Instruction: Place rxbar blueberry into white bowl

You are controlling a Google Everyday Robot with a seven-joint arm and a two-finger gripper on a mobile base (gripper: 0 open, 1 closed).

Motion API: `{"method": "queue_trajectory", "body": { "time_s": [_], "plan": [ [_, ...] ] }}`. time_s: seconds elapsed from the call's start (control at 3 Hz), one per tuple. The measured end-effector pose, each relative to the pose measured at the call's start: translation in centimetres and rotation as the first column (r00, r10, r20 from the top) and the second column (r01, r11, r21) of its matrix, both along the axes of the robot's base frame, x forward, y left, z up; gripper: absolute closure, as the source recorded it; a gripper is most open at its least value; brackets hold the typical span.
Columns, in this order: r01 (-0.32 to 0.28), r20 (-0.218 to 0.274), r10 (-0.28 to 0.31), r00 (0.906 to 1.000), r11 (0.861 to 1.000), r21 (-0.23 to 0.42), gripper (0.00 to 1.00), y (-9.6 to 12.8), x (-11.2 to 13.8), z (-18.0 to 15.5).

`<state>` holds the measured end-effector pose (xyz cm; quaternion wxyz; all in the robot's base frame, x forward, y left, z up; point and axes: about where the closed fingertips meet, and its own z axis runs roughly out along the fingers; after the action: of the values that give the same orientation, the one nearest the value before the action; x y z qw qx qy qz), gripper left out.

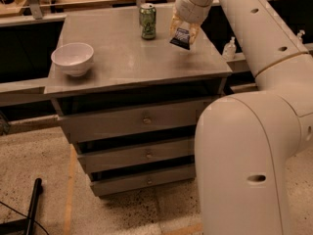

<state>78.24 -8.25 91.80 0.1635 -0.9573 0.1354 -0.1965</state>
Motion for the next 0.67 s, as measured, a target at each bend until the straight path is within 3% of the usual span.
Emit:
{"method": "queue_trajectory", "body": {
  "time_s": [0.33, 0.67],
  "plan": [
    [-0.062, 0.059, 0.057, 0.9966, 0.995, 0.072, 1.00, 2.3, 0.5, 2.9],
    [-0.162, 0.109, 0.149, 0.9828, 0.979, 0.122, 1.00, 7.3, 0.7, 5.1]
  ]
}}
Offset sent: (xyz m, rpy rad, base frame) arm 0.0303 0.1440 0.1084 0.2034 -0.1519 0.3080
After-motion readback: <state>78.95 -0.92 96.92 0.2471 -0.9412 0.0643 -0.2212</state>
